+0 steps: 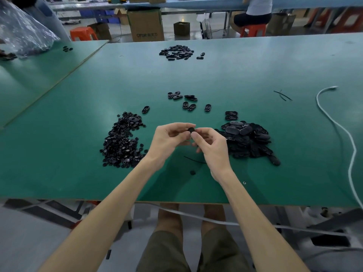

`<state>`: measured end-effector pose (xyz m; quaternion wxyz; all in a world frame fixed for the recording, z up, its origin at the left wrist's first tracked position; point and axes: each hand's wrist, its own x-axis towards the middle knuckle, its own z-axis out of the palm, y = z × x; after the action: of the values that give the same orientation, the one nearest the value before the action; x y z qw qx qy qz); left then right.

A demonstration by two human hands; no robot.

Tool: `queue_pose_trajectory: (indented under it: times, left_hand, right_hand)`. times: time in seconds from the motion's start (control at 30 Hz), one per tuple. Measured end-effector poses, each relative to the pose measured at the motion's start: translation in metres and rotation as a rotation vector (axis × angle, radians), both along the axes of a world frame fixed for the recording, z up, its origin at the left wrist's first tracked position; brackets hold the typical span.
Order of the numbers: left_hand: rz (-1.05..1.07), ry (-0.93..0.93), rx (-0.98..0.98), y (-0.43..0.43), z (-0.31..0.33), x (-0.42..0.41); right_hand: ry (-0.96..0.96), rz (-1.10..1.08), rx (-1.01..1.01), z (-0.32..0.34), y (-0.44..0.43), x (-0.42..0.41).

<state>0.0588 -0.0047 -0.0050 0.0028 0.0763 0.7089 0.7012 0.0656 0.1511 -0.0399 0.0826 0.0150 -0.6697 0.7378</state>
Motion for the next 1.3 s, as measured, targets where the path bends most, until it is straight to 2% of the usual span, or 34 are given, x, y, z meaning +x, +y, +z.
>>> queue_pose_trajectory:
  times: [0.23,0.47,0.97,1.2,1.3]
  left_hand:
    - [-0.025,-0.016,-0.097,-0.004,-0.002,0.003]
    - [-0.048,-0.012,-0.088,-0.008,0.000,0.004]
    - [0.098,0.019,-0.196,0.010,-0.001,0.005]
    - [0.027,-0.031,-0.082,-0.001,-0.003,0.006]
    - [0.024,-0.031,-0.097,-0.004,-0.003,0.007]
  right_hand:
    - [-0.009,-0.002,0.062,-0.002,0.001,-0.001]
    - [-0.022,-0.004,0.071,-0.001,0.001,-0.001]
    - [-0.053,-0.007,0.101,0.002,0.000,0.001]
    - [-0.057,-0.036,0.084,0.000,0.000,0.001]
    - [-0.058,-0.025,0.106,0.000,0.000,0.001]
